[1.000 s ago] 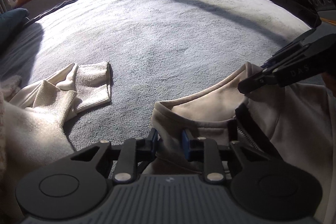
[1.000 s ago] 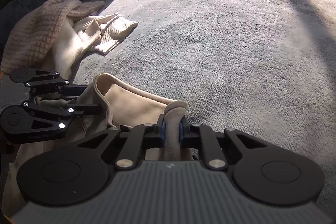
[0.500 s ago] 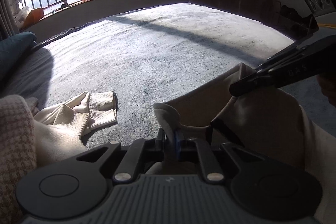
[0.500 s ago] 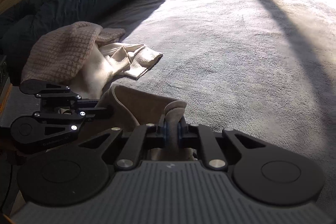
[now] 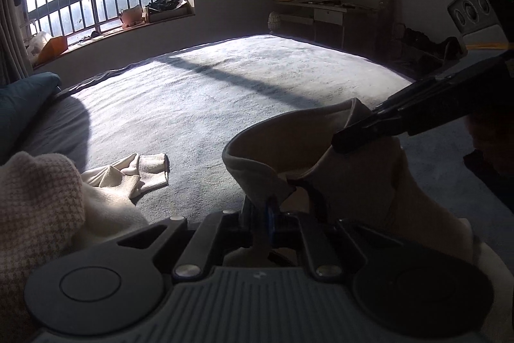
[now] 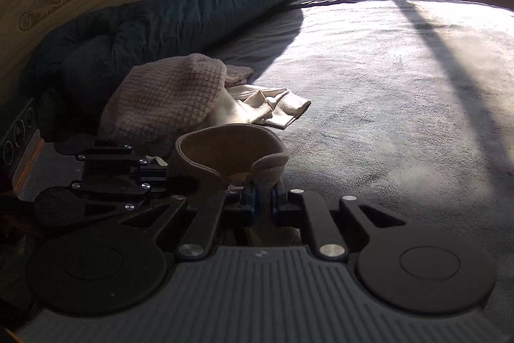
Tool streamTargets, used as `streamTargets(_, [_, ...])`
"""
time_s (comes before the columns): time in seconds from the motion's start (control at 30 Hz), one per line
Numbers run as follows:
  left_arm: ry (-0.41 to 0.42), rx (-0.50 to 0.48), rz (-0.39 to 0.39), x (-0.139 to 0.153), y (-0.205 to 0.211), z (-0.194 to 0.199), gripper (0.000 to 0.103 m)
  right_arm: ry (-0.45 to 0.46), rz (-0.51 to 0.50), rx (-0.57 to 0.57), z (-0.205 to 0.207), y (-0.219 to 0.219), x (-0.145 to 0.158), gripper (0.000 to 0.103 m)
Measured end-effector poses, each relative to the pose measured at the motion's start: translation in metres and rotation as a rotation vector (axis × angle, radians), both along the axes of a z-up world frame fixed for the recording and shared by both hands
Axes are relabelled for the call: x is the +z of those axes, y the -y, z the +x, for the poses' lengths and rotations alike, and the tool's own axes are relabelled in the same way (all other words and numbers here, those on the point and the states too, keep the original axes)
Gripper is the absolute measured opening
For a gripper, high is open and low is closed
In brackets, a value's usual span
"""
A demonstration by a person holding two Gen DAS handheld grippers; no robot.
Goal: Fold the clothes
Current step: 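Lift the collar with both tools and fold it over toward the hem, then open both tools to release the folded hoodie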
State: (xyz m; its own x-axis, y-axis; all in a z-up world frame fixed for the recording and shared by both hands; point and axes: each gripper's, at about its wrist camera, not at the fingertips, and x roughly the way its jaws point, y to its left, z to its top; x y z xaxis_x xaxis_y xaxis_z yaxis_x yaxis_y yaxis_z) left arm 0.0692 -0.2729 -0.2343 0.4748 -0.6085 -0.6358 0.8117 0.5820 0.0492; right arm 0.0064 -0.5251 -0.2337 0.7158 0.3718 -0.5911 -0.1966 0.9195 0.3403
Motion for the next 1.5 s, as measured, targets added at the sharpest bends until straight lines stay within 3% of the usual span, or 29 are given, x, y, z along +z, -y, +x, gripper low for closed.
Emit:
streamTargets(0.43, [-0.058, -0.065, -0.029, 0.01, -0.078, -0.093, 0.007, -0.067, 0.084, -0.028, -0.11, -0.052, 0.012, 0.007])
streamTargets(0.8, [-0.021, -0.237, 0.082, -0.015, -0.114, -0.173, 0.007, -0.184, 0.06, -0.056, -0.194, -0.117, -0.014, 0.007])
streamTargets(1.0, [0.004, -0.347, 0.158, -0.037, -0.124, -0.212, 0.007, -0.22, 0.006, -0.047, -0.23, -0.135, -0.034, 0.007])
streamTargets(1.2, [0.119, -0.464, 0.258, -0.062, -0.133, -0.241, 0.007, -0.209, -0.083, -0.028, -0.257, -0.144, -0.046, 0.007])
streamTargets(1.5, [0.183, -0.547, 0.356, -0.091, -0.138, -0.258, 0.007, -0.123, -0.349, 0.126, -0.285, -0.172, -0.069, 0.008])
